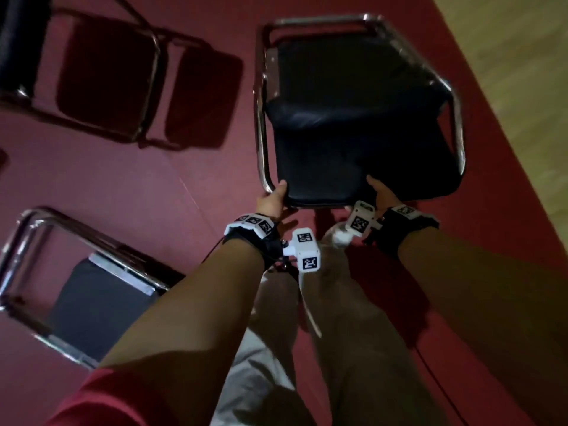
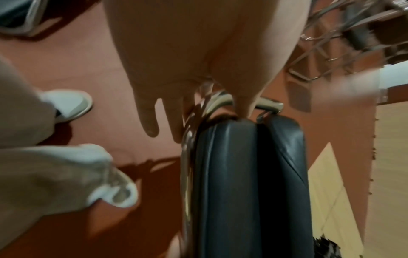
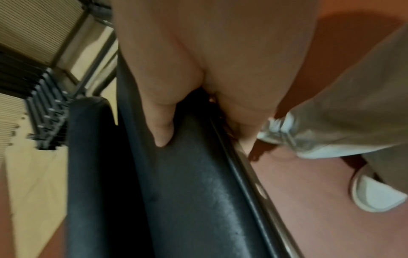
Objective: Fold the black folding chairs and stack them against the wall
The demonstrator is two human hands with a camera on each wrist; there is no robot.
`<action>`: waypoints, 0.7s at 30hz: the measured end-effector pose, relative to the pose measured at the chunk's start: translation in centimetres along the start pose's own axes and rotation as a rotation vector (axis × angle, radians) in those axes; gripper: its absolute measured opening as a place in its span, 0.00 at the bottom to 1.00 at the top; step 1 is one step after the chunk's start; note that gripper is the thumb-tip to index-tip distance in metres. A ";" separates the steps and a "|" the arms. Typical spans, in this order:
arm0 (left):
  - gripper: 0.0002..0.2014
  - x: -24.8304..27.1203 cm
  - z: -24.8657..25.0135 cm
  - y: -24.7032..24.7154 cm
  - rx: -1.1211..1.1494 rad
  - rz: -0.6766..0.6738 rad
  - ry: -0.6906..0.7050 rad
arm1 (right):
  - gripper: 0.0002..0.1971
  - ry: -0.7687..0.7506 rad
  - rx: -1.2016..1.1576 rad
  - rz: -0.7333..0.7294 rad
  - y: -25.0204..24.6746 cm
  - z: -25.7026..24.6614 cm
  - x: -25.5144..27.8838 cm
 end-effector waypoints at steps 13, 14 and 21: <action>0.36 -13.9 -22.1 -0.2 0.122 0.194 -0.028 | 0.37 0.115 -0.067 -0.078 -11.8 16.2 -18.9; 0.35 -14.9 -23.4 -0.1 0.131 0.196 -0.033 | 0.37 0.124 -0.062 -0.071 -12.6 17.1 -19.9; 0.39 -20.6 -30.6 -1.5 0.076 0.183 -0.086 | 0.22 0.092 -0.091 0.024 -15.7 22.3 -25.5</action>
Point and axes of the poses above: each hand's wrist, its own x-axis away from the middle knuckle, its own y-axis out of the palm, z = x × y, the point moved 5 cm from there along -x, towards the middle knuckle, and after that the axes turned 3 degrees about -z, right-handed, at the moved point
